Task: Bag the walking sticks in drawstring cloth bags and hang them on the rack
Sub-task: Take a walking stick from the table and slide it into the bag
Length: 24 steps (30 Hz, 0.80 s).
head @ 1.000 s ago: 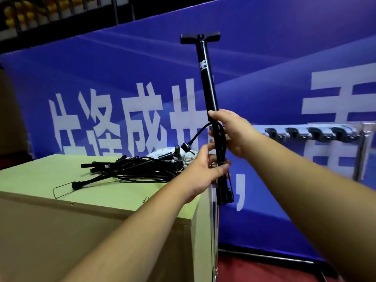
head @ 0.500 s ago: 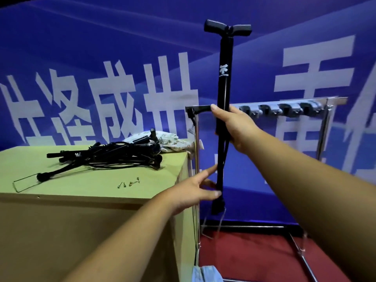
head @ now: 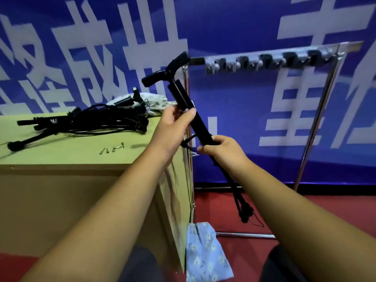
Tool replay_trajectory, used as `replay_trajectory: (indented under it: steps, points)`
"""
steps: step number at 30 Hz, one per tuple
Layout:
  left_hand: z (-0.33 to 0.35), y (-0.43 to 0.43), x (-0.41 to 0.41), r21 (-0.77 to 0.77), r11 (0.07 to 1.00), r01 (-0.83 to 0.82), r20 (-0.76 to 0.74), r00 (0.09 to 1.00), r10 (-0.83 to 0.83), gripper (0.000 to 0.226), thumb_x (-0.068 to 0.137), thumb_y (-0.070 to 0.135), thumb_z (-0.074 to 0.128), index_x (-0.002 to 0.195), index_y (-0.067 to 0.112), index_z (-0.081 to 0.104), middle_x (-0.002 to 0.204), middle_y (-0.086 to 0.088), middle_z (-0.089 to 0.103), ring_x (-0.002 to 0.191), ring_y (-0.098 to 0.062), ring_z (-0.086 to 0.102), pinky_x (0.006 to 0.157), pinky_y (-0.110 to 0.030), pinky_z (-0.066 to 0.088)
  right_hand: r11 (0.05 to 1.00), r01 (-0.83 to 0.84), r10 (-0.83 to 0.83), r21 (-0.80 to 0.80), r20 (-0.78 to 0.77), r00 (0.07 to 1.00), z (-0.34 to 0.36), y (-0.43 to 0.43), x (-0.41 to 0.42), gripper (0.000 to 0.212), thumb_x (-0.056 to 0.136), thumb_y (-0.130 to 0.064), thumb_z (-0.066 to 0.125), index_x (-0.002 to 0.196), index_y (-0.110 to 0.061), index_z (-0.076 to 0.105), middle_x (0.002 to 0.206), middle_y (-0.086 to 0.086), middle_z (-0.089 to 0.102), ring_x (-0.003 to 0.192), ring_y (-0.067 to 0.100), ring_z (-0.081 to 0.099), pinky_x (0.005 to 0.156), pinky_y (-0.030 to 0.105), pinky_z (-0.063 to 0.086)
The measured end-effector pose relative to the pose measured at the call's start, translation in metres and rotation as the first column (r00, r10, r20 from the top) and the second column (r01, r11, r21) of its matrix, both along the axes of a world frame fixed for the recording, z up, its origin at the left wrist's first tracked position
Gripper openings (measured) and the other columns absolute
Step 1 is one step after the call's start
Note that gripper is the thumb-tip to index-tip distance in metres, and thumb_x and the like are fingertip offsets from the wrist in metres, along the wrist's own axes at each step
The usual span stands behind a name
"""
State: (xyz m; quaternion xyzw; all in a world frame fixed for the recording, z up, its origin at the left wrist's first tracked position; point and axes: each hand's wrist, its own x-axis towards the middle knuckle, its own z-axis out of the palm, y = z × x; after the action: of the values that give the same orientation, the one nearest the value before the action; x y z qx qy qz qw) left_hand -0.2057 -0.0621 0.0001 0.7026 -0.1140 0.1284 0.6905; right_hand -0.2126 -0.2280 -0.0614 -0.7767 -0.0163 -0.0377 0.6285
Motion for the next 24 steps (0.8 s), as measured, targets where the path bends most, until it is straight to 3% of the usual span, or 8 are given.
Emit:
replay_trajectory:
  steps: [5, 8, 11, 14, 16, 18, 21, 24]
  points:
    - [-0.009, 0.001, 0.011, -0.456, 0.88, 0.132, -0.025, 0.987, -0.161, 0.024, 0.103, 0.03, 0.067, 0.12, 0.014, 0.066, 0.113, -0.009, 0.073, 0.102, -0.023, 0.065, 0.097, -0.045, 0.049, 0.99, -0.122, 0.119, -0.077, -0.037, 0.992, -0.044, -0.001, -0.011, 0.019, 0.086, -0.031, 0.086, 0.096, -0.022, 0.074, 0.062, -0.017, 0.06, 0.059, 0.008, 0.054, 0.067, 0.029, 0.042]
    - [-0.025, -0.004, 0.014, -0.508, 0.85, 0.142, -0.039, 0.981, -0.188, 0.028, 0.104, 0.032, 0.067, 0.124, 0.011, 0.069, 0.111, -0.006, 0.074, 0.095, -0.02, 0.067, 0.09, -0.04, 0.046, 0.99, -0.141, 0.141, 0.007, -0.087, 0.986, -0.07, 0.001, -0.015, 0.018, 0.088, -0.03, 0.085, 0.101, -0.027, 0.073, 0.079, -0.017, 0.069, 0.07, 0.005, 0.063, 0.075, 0.032, 0.05]
    - [-0.047, -0.019, 0.012, -0.42, 0.897, 0.134, -0.038, 0.986, -0.165, 0.026, 0.101, 0.022, 0.071, 0.123, 0.01, 0.067, 0.1, -0.003, 0.072, 0.085, -0.016, 0.066, 0.084, -0.036, 0.049, 0.972, -0.075, 0.098, 0.222, -0.094, 0.991, -0.093, 0.004, -0.01, 0.043, 0.087, -0.014, 0.079, 0.122, -0.035, 0.065, 0.092, -0.005, 0.071, 0.073, 0.008, 0.069, 0.074, 0.034, 0.055]
    - [-0.067, -0.029, 0.012, -0.274, 0.954, 0.122, 0.066, 0.992, -0.107, 0.027, 0.1, 0.016, 0.072, 0.126, 0.018, 0.068, 0.1, -0.007, 0.069, 0.082, -0.018, 0.062, 0.084, -0.038, 0.05, 0.949, 0.068, -0.029, 0.307, -0.128, 0.991, -0.097, 0.005, 0.006, 0.052, 0.087, -0.003, 0.066, 0.128, -0.032, 0.054, 0.083, -0.002, 0.062, 0.06, 0.006, 0.063, 0.065, 0.026, 0.05]
    - [-0.078, -0.033, 0.015, -0.133, 0.988, 0.081, 0.175, 0.983, -0.057, 0.034, 0.101, 0.014, 0.069, 0.134, 0.024, 0.066, 0.111, -0.011, 0.069, 0.083, -0.018, 0.061, 0.084, -0.038, 0.053, 0.938, 0.199, -0.149, 0.284, -0.187, 0.971, -0.101, 0.004, 0.019, 0.036, 0.087, -0.012, 0.067, 0.12, -0.023, 0.06, 0.077, -0.006, 0.061, 0.064, 0.01, 0.057, 0.065, 0.03, 0.041]
    - [-0.083, -0.034, 0.016, -0.009, 1.0, 0.0, 0.261, 0.965, 0.003, 0.038, 0.104, 0.011, 0.064, 0.14, 0.021, 0.061, 0.12, -0.015, 0.068, 0.082, -0.018, 0.063, 0.082, -0.035, 0.056, 0.929, 0.268, -0.219, 0.255, -0.204, 0.954, -0.113, -0.001, 0.031, 0.011, 0.088, -0.026, 0.07, 0.096, -0.021, 0.065, 0.065, -0.008, 0.051, 0.065, 0.017, 0.046, 0.068, 0.032, 0.035]
    - [-0.091, -0.037, 0.015, 0.057, 0.988, -0.142, 0.342, 0.933, 0.115, 0.033, 0.105, 0.008, 0.06, 0.137, 0.018, 0.058, 0.117, -0.016, 0.068, 0.069, -0.024, 0.065, 0.071, -0.029, 0.056, 0.942, 0.269, -0.223, 0.202, -0.227, 0.948, -0.124, -0.003, 0.043, 0.035, 0.093, -0.053, 0.069, 0.076, -0.022, 0.068, 0.056, -0.008, 0.042, 0.059, 0.016, 0.04, 0.064, 0.034, 0.032]
    - [-0.107, -0.043, 0.014, 0.101, 0.968, -0.228, 0.388, 0.905, 0.173, 0.03, 0.105, 0.011, 0.061, 0.133, 0.018, 0.057, 0.108, -0.015, 0.068, 0.064, -0.029, 0.066, 0.068, -0.034, 0.057, 0.937, 0.249, -0.185, 0.244, -0.257, 0.948, -0.127, 0.003, 0.052, 0.057, 0.086, -0.076, 0.061, 0.066, -0.023, 0.069, 0.057, -0.004, 0.046, 0.056, 0.019, 0.042, 0.064, 0.036, 0.033]
